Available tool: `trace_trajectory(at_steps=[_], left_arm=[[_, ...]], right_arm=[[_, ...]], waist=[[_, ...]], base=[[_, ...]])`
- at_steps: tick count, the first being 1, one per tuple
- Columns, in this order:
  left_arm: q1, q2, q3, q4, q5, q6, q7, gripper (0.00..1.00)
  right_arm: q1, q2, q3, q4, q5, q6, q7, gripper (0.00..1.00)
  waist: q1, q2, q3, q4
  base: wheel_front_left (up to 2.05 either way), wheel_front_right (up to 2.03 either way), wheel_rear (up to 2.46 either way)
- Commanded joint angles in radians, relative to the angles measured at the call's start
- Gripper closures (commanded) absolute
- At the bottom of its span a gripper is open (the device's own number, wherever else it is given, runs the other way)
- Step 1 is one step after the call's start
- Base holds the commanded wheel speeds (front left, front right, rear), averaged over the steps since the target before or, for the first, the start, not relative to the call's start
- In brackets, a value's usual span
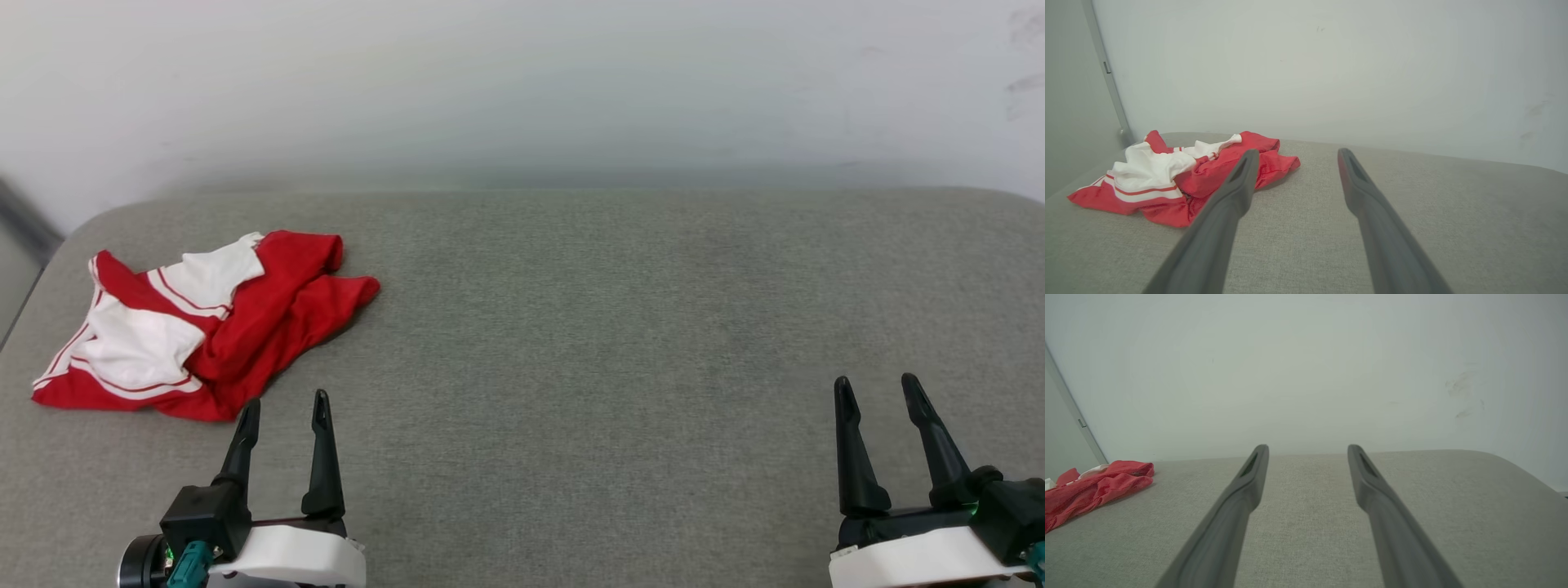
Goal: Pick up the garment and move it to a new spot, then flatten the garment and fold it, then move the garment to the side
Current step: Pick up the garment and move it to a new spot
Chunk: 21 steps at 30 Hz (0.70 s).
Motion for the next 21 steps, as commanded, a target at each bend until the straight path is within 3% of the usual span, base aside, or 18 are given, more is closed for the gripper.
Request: trace_trajectory(at_steps=[1, 21], left_arm=[[-0.006, -0.001, 0.004, 0.001, 0.003, 0.005, -0.003, 0.00], [-0.021, -0.001, 0.033, -0.005, -0.006, 0.020, -0.003, 0.00]], right_arm=[[0.013, 0.000, 0.001, 0.000, 0.004, 0.000, -0.002, 0.00], [0.012, 0.000, 0.021, -0.013, -0.017, 0.000, -0.002, 0.00]], waist=[[0.0000, -0.0001, 0.000, 0.012], [0.0000, -0.0001, 0.017, 0.253]], base=[[0.00, 0.00, 0.00], [0.00, 0.00, 0.00]])
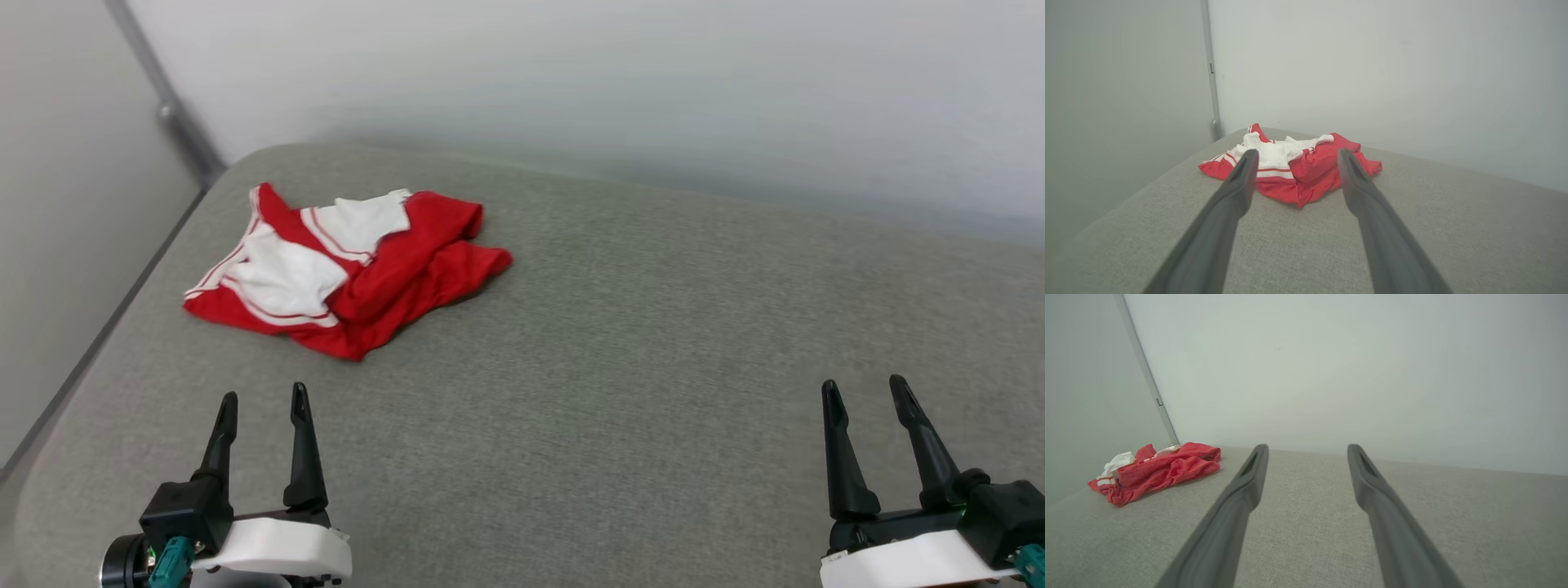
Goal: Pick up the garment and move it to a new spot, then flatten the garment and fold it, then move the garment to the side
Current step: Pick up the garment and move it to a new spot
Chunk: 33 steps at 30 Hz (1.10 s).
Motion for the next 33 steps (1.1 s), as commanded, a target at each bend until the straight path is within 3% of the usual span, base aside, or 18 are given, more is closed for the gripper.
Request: trace_trajectory(at_steps=[1, 12, 20, 28, 33], left_arm=[[-0.012, -0.001, 0.005, 0.000, 0.003, 0.000, -0.003, 0.00], [-0.007, -0.001, 0.021, 0.001, 0.002, 0.007, -0.003, 0.00], [-0.016, 0.000, 0.051, -0.001, -0.005, 0.012, -0.003, 0.00], [-0.166, 0.004, 0.135, -0.014, 0.035, -0.060, -0.003, 0.00], [-0.371, 0.051, 0.206, 0.009, 0.035, -0.128, -0.003, 0.00]], right_arm=[[0.002, 0.000, 0.001, -0.004, -0.001, 0.000, -0.002, 0.00], [-0.010, 0.000, 0.011, -0.011, -0.010, 0.000, -0.002, 0.00], [-0.024, 0.000, 0.025, -0.012, -0.022, 0.000, -0.002, 0.00], [-0.064, 0.000, 0.022, -0.038, -0.057, 0.000, -0.002, 0.00], [-0.112, 0.000, 0.016, -0.063, -0.095, 0.000, -0.002, 0.00]], waist=[[0.0000, 0.0000, 0.007, 0.041], [0.0000, 0.0000, 0.011, 0.161], [0.0000, 0.0000, 0.025, 0.163], [0.0000, 0.0000, 0.097, 0.107], [0.0000, 0.0000, 0.192, 0.061]], base=[[0.00, 0.00, 0.00], [0.00, 0.00, 0.00], [0.00, 0.00, 0.00], [0.00, 0.00, 0.00], [0.00, 0.00, 0.00]])
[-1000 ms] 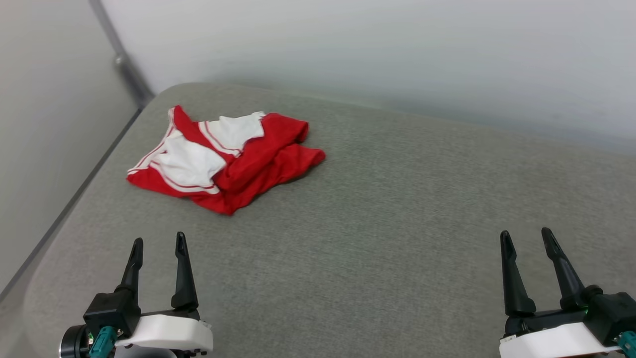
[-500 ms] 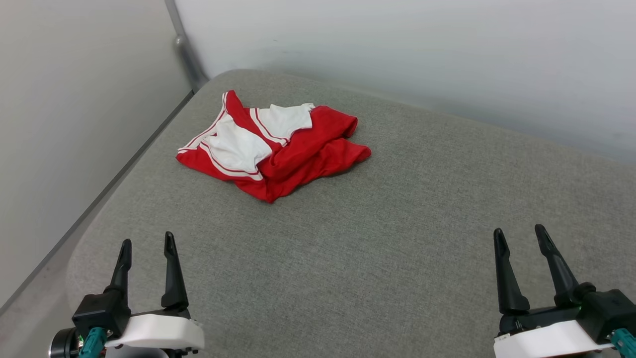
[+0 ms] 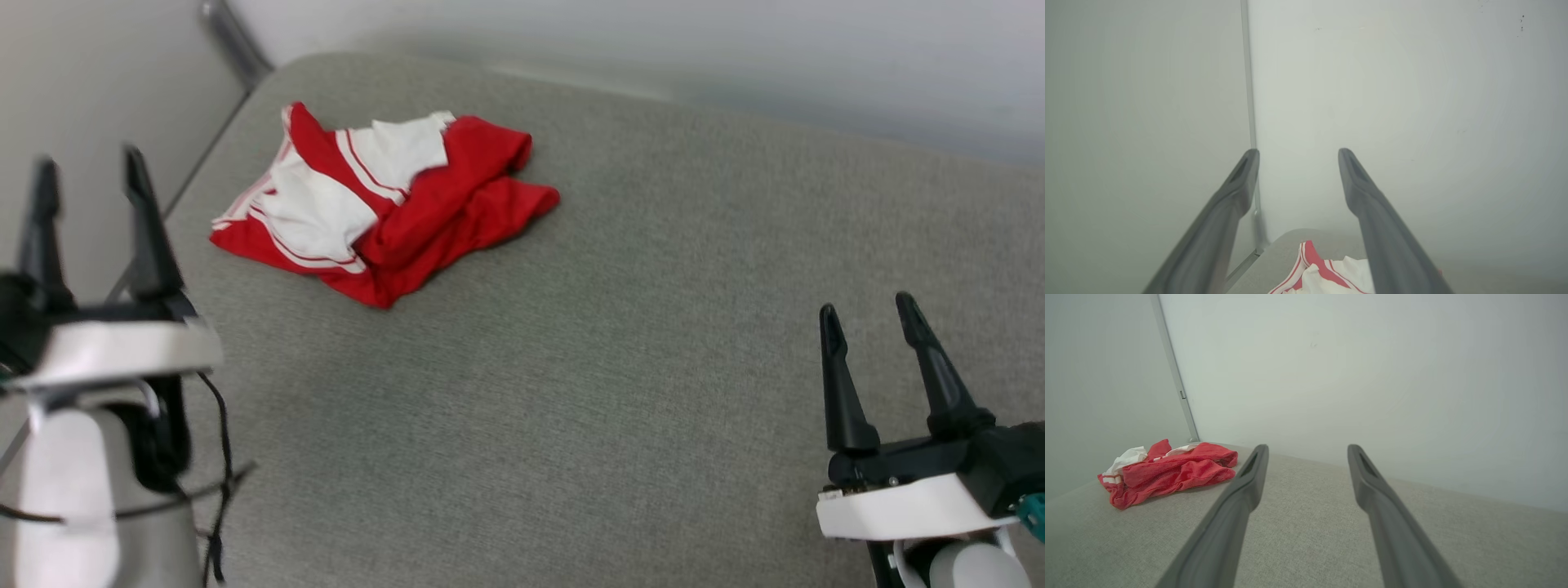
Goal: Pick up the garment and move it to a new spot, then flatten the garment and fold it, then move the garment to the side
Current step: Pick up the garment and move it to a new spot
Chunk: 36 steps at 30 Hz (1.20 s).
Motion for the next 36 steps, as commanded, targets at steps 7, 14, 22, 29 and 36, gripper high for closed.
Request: trace_trajectory(at_steps=[7, 14, 22, 29, 36], left_arm=[[-0.248, 0.091, 0.016, 0.072, -0.034, -0.033, -0.002, 0.00], [-0.425, 0.245, -0.154, 0.262, -0.084, -0.038, 0.013, 0.00], [-0.561, 0.449, -0.477, 0.373, -0.297, -0.038, 0.273, 0.00], [-0.626, 0.601, -0.761, 0.336, -0.577, -0.038, 0.598, 0.00], [-0.681, 0.659, -0.927, 0.362, -0.735, -0.038, 0.882, 0.00]], right_arm=[[-0.075, 0.000, -0.009, -0.038, -0.038, 0.000, -0.002, 0.00], [-0.118, 0.000, -0.013, -0.066, -0.060, 0.000, -0.002, 0.00], [-0.141, 0.000, -0.022, -0.096, -0.065, 0.000, -0.002, 0.00], [-0.141, 0.000, -0.037, -0.104, -0.060, 0.000, -0.002, 0.00], [-0.159, -0.003, -0.024, -0.108, -0.064, 0.000, -0.002, 0.00]], waist=[[0.0000, 0.0000, 0.165, -0.085], [0.0000, 0.0000, 0.233, -0.104], [0.0000, 0.0000, 0.273, -0.125], [0.0000, 0.0000, 0.295, -0.138], [0.0000, 0.0000, 0.329, -0.156]], base=[[0.00, 0.00, 0.00], [0.00, 0.00, 0.00], [0.00, 0.00, 0.00], [0.00, 0.00, 0.00], [0.00, 0.00, 0.00]])
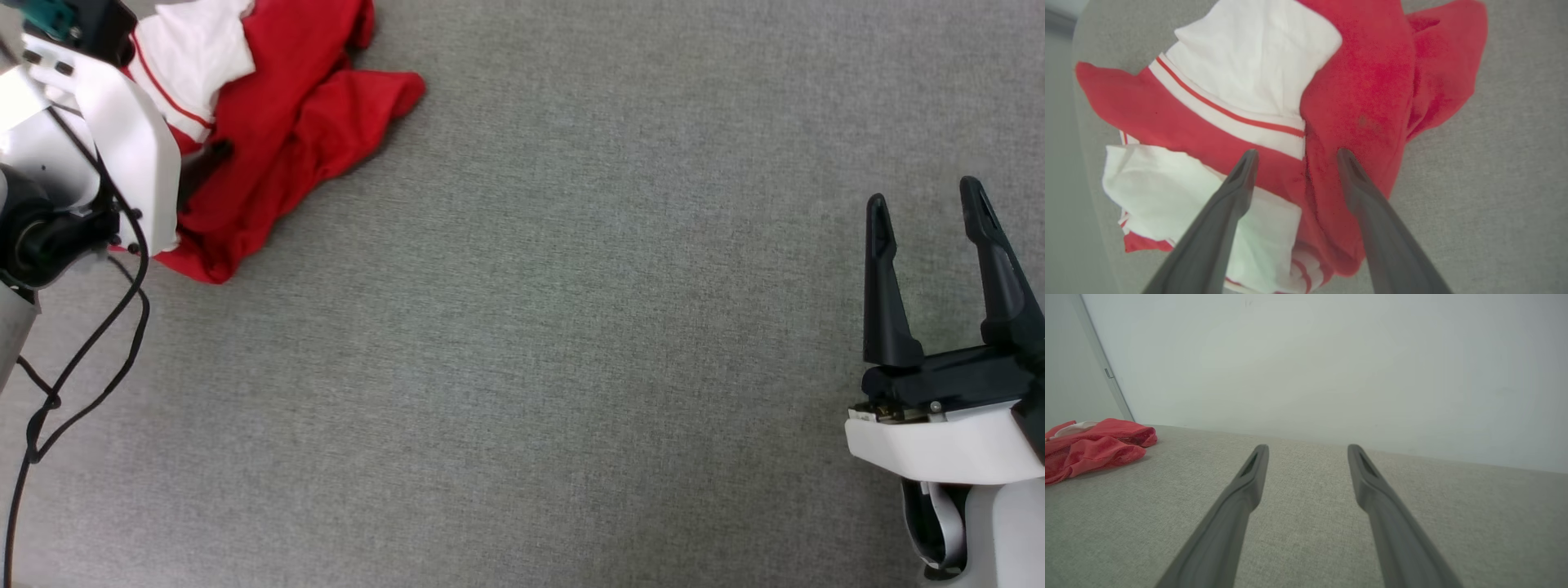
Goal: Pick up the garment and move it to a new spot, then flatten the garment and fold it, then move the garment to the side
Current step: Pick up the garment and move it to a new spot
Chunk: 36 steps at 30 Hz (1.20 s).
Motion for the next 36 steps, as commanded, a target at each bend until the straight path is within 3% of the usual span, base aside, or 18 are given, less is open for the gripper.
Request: trace_trajectory(at_steps=[1, 9, 13, 14, 15, 16, 25, 36], left_arm=[[-0.015, 0.001, -0.014, 0.013, -0.011, 0.001, 0.030, 0.00], [-0.018, -0.044, -0.118, 0.133, -0.051, 0.001, 0.218, 0.00], [0.022, -0.065, -0.151, 0.159, -0.065, 0.001, 0.212, 0.00], [0.026, -0.064, -0.160, 0.160, -0.063, 0.001, 0.209, 0.38], [0.027, -0.062, -0.168, 0.161, -0.060, 0.000, 0.203, 0.91], [0.023, -0.057, -0.173, 0.162, -0.059, 0.000, 0.199, 1.00], [-0.096, -0.013, -0.181, 0.104, -0.022, 0.001, 0.020, 1.00], [-0.219, -0.017, -0.316, -0.045, 0.025, 0.001, -0.170, 1.00]], right_arm=[[-0.011, -0.002, 0.001, -0.003, -0.005, 0.000, -0.002, 0.00], [-0.026, -0.002, 0.014, 0.013, 0.008, 0.000, -0.002, 0.00], [-0.034, -0.001, 0.010, 0.016, 0.018, 0.000, -0.002, 0.00], [-0.033, -0.001, 0.010, 0.018, 0.019, 0.000, -0.002, 0.00], [-0.032, -0.001, 0.009, 0.020, 0.018, 0.000, -0.002, 0.00], [-0.030, 0.000, 0.007, 0.022, 0.020, 0.000, -0.002, 0.00], [0.003, 0.001, 0.007, 0.038, 0.041, 0.000, -0.002, 0.00], [0.056, 0.002, -0.004, 0.055, 0.099, 0.000, -0.002, 0.00]], waist=[[-0.0002, 0.0000, 0.011, -0.007], [-0.0002, 0.0000, 0.040, -0.034], [-0.0002, 0.0000, 0.044, -0.044], [-0.0002, 0.0000, 0.042, -0.045], [-0.0002, 0.0000, 0.039, -0.045], [-0.0002, 0.0000, 0.034, -0.045], [-0.0002, 0.0000, -0.065, -0.030], [-0.0002, 0.0000, -0.212, -0.075]], base=[[0.00, 0.00, 0.00], [0.00, 0.00, 0.00], [0.00, 0.00, 0.00], [0.00, 0.00, 0.00], [0.00, 0.00, 0.00], [0.00, 0.00, 0.00], [0.00, 0.00, 0.00], [0.00, 0.00, 0.00]])
